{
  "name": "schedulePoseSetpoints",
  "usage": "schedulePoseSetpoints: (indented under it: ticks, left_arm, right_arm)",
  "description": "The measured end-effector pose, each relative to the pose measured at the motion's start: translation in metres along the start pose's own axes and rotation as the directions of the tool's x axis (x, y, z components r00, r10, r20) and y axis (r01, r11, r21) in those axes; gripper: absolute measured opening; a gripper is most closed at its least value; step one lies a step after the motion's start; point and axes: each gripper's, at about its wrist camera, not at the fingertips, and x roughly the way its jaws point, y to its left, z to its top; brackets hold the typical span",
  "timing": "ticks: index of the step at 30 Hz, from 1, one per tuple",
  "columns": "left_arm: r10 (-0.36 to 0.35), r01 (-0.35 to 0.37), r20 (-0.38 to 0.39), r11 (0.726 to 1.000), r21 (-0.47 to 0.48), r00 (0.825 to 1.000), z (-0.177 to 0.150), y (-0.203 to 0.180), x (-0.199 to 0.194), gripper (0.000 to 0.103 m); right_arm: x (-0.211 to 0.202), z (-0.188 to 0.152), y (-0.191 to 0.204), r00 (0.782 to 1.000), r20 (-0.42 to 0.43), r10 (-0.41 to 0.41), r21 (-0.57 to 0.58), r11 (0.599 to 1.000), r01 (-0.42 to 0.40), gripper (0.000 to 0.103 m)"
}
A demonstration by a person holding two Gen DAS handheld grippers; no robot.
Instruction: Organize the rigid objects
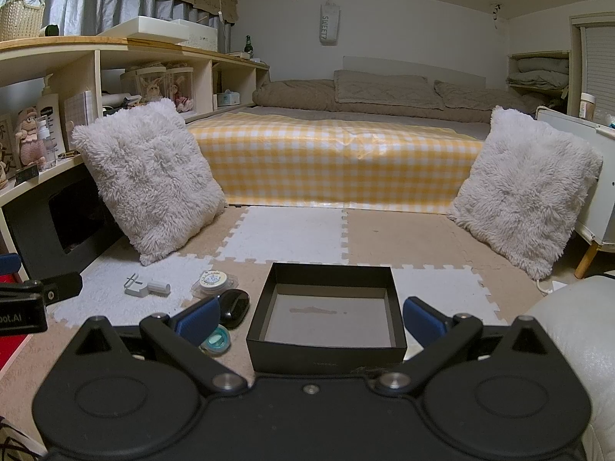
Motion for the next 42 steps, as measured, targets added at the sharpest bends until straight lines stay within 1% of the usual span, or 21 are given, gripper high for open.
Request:
schedulePoseSetpoints:
  ticks: [20,27,35,39,42]
  left_arm:
    - [0.0,0.0,0.002,1.0,-0.005,1.0,0.0,0.0,0.0,0.103]
    - [-0.004,0.005,0.03,0.999,-0.032,1.0,0.005,0.002,-0.005,0.103]
    - [0.03,-0.028,0.035,0.996,-0.08,0.999,0.018,0.007,0.014,0.103]
    - [0.046,-0.044,0.014,0.993,-0.11,0.999,0.026,0.016,0.029,0.103]
    - [0.069,-0.07,-0.016,0.989,-0.132,0.998,0.029,0.022,0.044,0.103]
  right_arm:
    - [-0.001,0.002,0.002,1.0,0.0,0.005,0.001,1.0,-0.005,0.103]
    - [-0.006,0.006,-0.008,1.0,0.021,0.006,0.037,0.999,-0.007,0.103]
    - [0.009,0.027,-0.029,0.996,0.066,0.054,0.09,0.994,-0.06,0.103]
    - [0.023,0.038,-0.043,0.997,0.073,0.039,0.097,0.994,-0.046,0.103]
    - [0.043,0.045,-0.053,0.999,0.047,0.014,0.073,0.997,-0.018,0.103]
